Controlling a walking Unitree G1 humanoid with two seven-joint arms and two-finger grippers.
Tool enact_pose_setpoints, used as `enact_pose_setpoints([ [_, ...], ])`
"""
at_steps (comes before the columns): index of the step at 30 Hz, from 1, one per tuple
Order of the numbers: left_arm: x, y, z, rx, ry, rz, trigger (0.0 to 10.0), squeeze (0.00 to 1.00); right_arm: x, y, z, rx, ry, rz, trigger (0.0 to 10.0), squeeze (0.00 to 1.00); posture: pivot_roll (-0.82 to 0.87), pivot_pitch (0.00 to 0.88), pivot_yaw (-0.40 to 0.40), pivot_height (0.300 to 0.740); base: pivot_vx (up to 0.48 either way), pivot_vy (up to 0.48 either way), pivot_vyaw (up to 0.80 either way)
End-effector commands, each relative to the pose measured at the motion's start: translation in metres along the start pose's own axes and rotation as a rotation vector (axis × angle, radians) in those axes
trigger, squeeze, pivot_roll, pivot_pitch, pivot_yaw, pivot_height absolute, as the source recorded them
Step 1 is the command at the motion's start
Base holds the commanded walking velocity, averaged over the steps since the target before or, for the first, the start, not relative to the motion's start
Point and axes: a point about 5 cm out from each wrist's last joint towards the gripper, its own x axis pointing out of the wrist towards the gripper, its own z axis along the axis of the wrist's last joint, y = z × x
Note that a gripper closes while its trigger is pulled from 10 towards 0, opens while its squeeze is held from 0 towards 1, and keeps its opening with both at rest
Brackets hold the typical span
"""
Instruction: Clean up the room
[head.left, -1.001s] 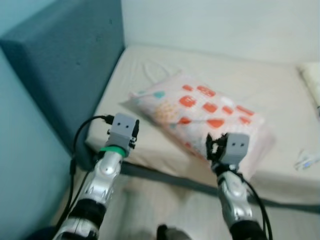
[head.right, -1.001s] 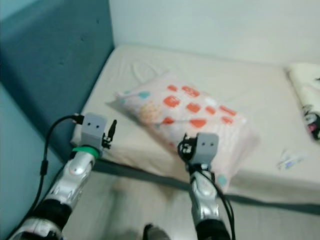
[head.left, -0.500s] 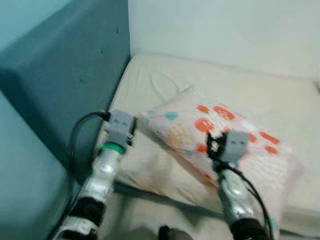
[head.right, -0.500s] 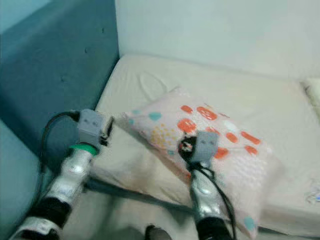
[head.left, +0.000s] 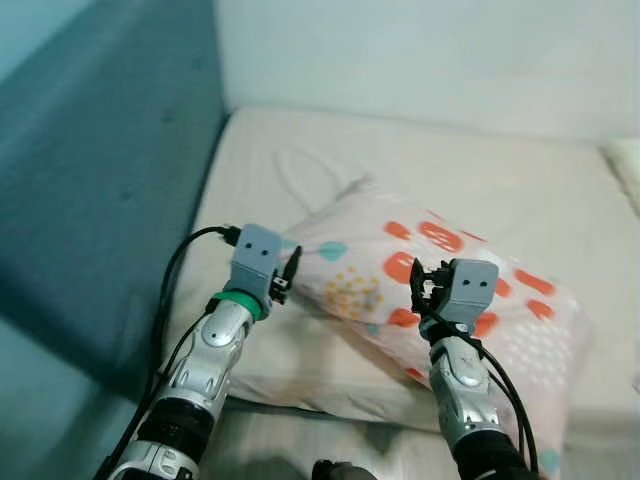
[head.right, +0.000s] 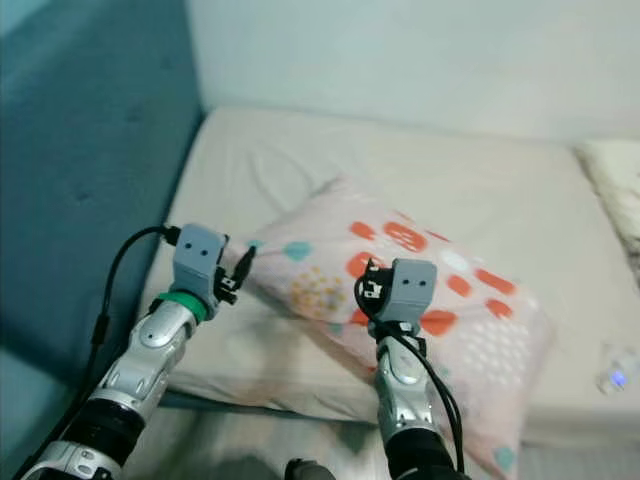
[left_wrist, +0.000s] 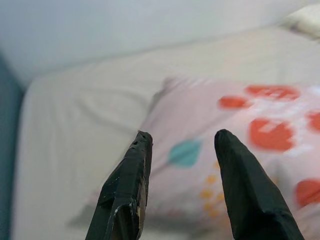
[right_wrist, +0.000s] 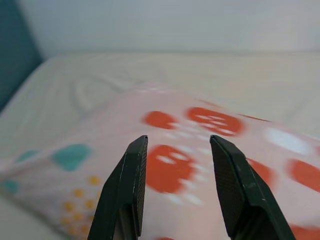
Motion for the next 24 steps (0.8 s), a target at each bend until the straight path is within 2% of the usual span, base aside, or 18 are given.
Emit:
enact_pose_setpoints([
  [1,-0.001,-0.001,-0.001,-0.028,0.011,0.008,10.0,0.0,-0.005,-0.006,-0.007,0.002,0.029,-0.021,10.0,0.0,-0.12,0.022,0.025,0.74,0.0,0.0,-0.73],
  [5,0.003,0.0,0.005,-0.101,0.027,0.028,10.0,0.0,-0.003,-0.005,-0.006,0.002,0.026,-0.017,10.0,0.0,-0.13,0.017,0.022,0.74,0.0,0.0,-0.73],
  [8,0.004,0.0,0.005,-0.102,0.024,0.03,10.0,0.0,-0.002,-0.005,-0.005,0.001,0.025,-0.015,10.0,0.0,-0.13,0.014,0.021,0.74,0.0,0.0,-0.73],
  [18,0.005,0.002,0.011,-0.072,0.006,0.056,10.0,0.0,-0.001,-0.006,-0.003,-0.009,0.016,-0.011,10.0,0.0,-0.13,0.011,0.021,0.74,0.0,0.0,-0.71],
  [24,0.002,0.003,0.009,-0.028,0.003,0.061,10.0,0.0,-0.001,-0.004,-0.004,-0.013,0.017,-0.006,10.0,0.0,-0.13,0.012,0.023,0.74,0.0,0.0,-0.3],
])
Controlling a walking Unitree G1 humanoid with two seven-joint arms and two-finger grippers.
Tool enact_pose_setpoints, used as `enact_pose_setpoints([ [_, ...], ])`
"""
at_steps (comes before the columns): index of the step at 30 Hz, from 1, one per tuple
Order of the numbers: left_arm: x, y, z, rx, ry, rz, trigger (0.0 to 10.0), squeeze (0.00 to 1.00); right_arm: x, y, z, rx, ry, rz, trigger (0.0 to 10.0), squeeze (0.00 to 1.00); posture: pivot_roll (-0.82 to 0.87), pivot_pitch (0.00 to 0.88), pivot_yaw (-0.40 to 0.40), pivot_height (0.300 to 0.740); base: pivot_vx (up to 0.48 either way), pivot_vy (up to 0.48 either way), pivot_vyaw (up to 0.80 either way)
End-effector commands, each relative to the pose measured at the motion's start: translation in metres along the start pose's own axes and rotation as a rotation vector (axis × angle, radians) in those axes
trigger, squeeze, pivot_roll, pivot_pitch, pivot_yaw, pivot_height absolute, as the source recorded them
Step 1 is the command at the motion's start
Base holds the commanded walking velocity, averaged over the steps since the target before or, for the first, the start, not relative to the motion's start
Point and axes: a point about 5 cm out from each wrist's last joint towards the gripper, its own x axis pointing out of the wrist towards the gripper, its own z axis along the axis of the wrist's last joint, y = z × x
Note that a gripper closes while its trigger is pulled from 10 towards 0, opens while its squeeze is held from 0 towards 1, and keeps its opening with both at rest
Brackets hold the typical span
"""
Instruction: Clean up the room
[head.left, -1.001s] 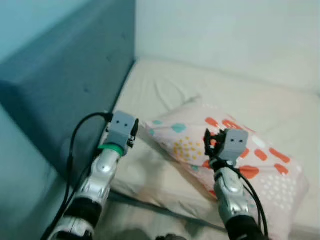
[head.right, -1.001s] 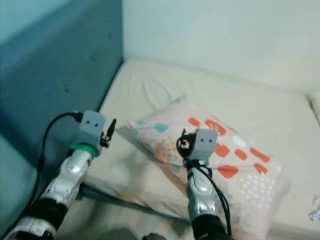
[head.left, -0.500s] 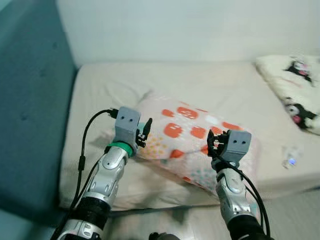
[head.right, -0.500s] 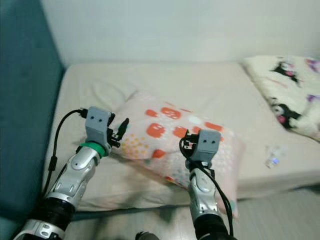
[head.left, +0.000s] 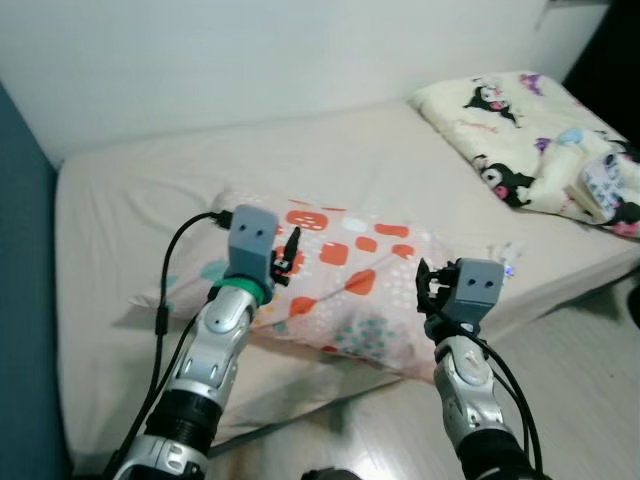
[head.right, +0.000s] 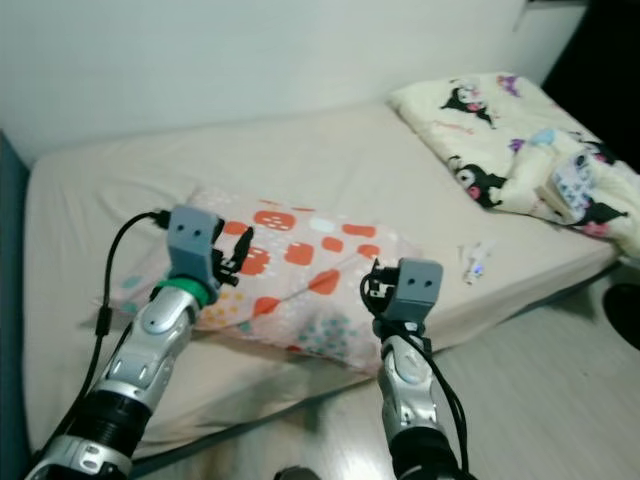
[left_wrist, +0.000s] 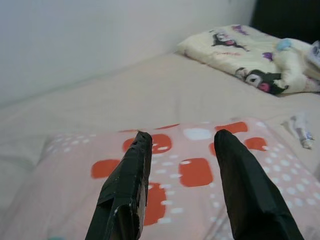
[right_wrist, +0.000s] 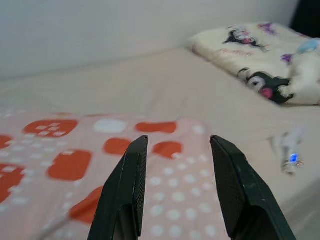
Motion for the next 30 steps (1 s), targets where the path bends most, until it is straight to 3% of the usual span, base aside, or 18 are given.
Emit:
enact_pose_setpoints([
  [1,-0.0048,0.0064,-0.0062,0.028,0.018,0.026,10.0,0.0,-0.0033,0.0026,-0.0055,0.002,0.019,0.003,10.0,0.0,-0.13,0.012,0.023,0.74,0.0,0.0,0.0],
  [11,-0.0058,0.0075,-0.0061,0.068,0.009,0.041,10.0,0.0,-0.004,0.0022,-0.0065,-0.001,0.024,0.004,10.0,0.0,-0.13,0.019,0.021,0.74,0.0,0.0,0.0],
  [21,-0.0063,0.0088,-0.0081,0.092,0.014,0.062,10.0,0.0,-0.0048,0.0027,-0.0077,-0.001,0.029,0.005,10.0,0.0,-0.13,0.022,0.019,0.74,0.0,-0.448,0.0],
  [30,-0.0052,0.0123,-0.0102,0.073,0.036,0.096,10.0,0.0,-0.0048,0.0034,-0.0078,0.0,0.029,0.005,10.0,0.0,-0.13,0.022,0.02,0.74,0.0,-0.09,0.0],
])
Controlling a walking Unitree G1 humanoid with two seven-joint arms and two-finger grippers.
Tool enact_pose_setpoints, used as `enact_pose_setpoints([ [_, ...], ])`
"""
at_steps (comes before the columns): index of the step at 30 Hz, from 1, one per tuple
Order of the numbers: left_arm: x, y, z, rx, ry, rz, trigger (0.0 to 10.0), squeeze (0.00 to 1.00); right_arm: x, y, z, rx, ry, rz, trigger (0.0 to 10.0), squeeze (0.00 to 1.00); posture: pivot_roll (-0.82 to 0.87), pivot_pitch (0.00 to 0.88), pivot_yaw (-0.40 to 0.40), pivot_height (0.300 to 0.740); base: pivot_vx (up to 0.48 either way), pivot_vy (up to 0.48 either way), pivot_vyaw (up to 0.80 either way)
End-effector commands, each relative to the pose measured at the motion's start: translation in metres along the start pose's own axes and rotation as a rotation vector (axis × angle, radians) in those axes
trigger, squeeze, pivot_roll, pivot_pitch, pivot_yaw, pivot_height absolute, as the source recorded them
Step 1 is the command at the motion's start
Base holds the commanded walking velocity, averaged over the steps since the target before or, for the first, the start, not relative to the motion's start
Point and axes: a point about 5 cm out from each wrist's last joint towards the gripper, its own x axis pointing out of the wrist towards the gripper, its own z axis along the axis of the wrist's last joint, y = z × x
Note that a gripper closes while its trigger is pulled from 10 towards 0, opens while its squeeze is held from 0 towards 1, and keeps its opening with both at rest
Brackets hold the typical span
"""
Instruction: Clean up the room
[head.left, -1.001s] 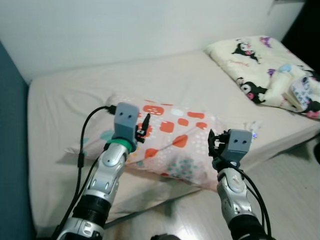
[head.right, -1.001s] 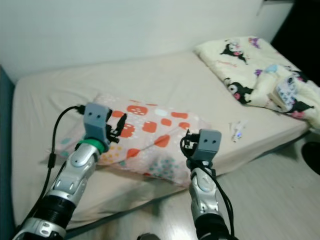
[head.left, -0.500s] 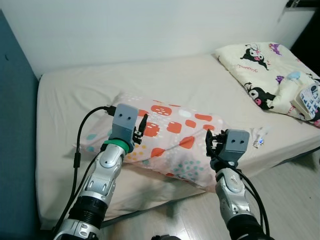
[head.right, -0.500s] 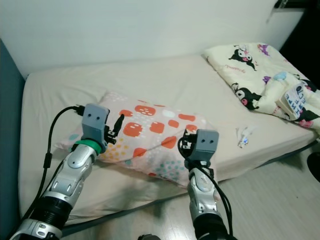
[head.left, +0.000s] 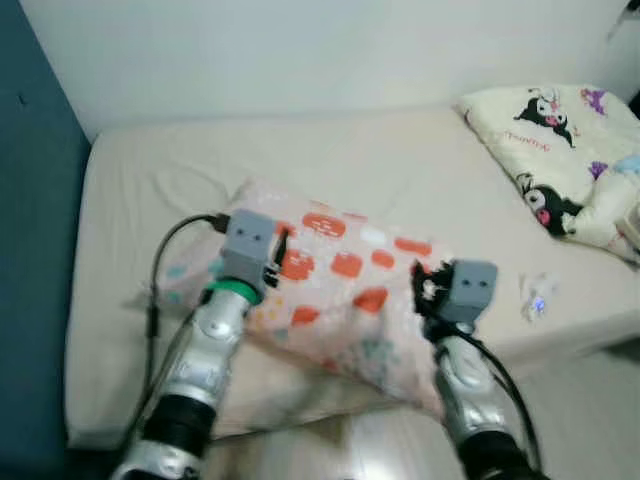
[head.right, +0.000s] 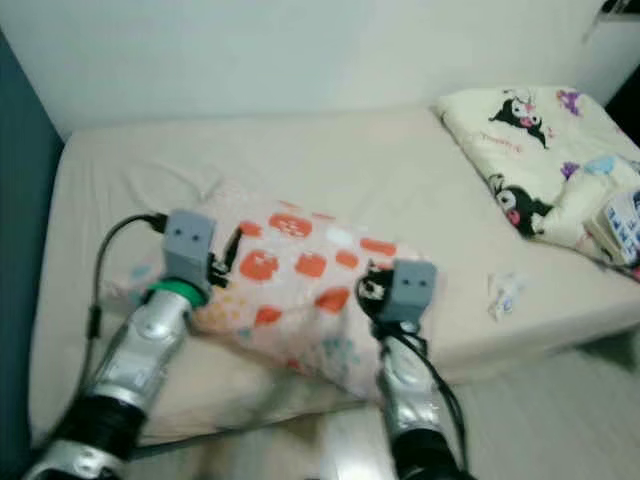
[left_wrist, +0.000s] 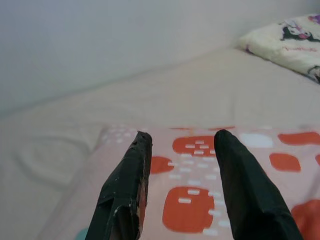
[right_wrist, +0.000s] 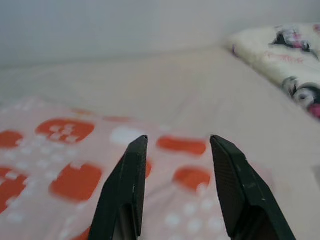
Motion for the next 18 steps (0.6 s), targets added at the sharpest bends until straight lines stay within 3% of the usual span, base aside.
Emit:
enact_pose_setpoints([
  [1,-0.0037,0.0067,-0.0101,-0.004,0.045,0.024,10.0,0.0,-0.0066,0.0032,-0.0097,0.004,0.037,0.005,10.0,0.0,-0.13,0.023,0.022,0.74,0.0,0.0,0.0],
  [18,-0.0054,0.0091,-0.0153,0.008,0.054,0.025,10.0,0.0,-0.0081,0.0126,-0.0086,0.032,0.02,0.05,10.0,0.0,-0.12,0.024,0.022,0.74,0.0,0.0,0.0],
])
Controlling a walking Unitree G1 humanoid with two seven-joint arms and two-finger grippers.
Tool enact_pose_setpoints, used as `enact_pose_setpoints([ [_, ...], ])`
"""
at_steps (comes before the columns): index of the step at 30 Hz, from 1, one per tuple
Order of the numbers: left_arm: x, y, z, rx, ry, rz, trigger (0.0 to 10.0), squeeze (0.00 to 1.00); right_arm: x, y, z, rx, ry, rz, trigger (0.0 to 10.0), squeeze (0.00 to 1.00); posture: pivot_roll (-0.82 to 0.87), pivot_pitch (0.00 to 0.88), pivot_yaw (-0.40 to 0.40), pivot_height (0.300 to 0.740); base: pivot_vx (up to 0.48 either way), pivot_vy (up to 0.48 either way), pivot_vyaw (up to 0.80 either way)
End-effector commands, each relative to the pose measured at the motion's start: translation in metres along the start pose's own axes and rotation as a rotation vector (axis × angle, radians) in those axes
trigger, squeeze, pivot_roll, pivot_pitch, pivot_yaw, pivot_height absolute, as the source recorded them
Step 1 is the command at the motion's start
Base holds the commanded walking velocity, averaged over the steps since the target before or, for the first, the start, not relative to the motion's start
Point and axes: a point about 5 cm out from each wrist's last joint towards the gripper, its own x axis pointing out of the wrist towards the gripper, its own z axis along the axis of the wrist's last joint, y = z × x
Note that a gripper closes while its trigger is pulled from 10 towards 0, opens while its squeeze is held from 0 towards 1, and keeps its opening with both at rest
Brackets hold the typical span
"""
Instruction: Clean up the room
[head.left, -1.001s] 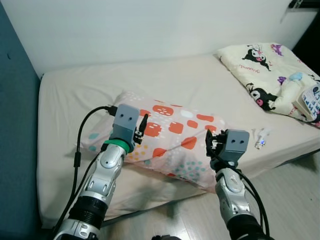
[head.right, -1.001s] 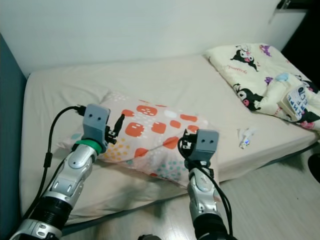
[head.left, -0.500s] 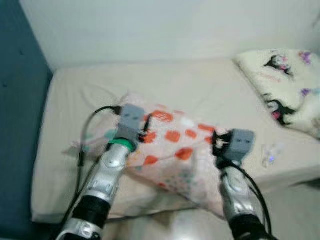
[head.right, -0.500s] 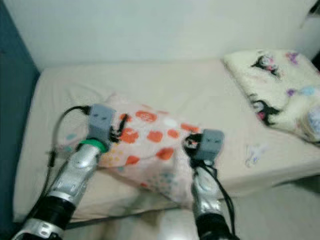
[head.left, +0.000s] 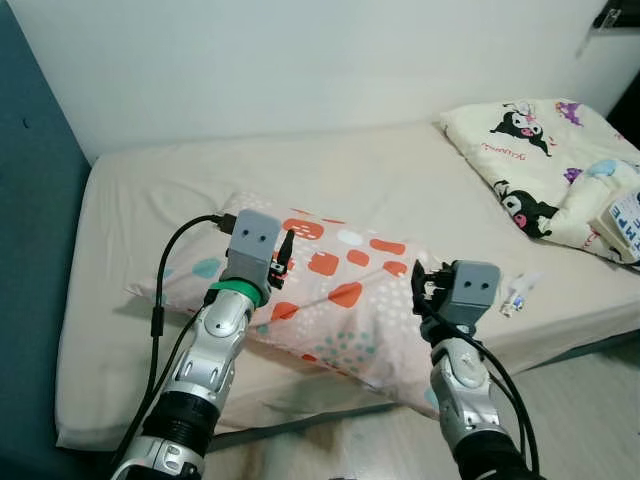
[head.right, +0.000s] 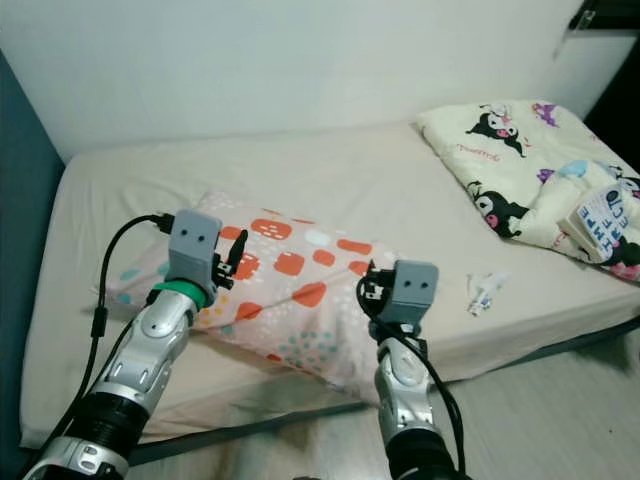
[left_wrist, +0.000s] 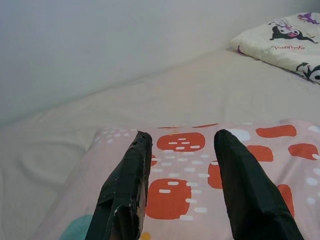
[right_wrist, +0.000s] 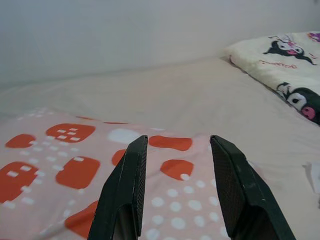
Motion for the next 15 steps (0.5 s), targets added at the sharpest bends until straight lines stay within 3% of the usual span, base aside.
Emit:
enact_pose_setpoints([
  [1,-0.003,0.001,-0.007,0.002,0.024,-0.002,10.0,0.0,-0.003,0.001,-0.003,0.007,0.009,0.002,10.0,0.0,-0.12,0.024,0.022,0.74,0.0,0.0,0.0],
  [15,-0.006,0.012,-0.024,0.058,0.097,0.068,10.0,0.0,-0.004,0.001,-0.007,-0.037,0.04,0.018,10.0,0.0,-0.12,0.024,0.021,0.74,0.0,0.0,0.0],
])
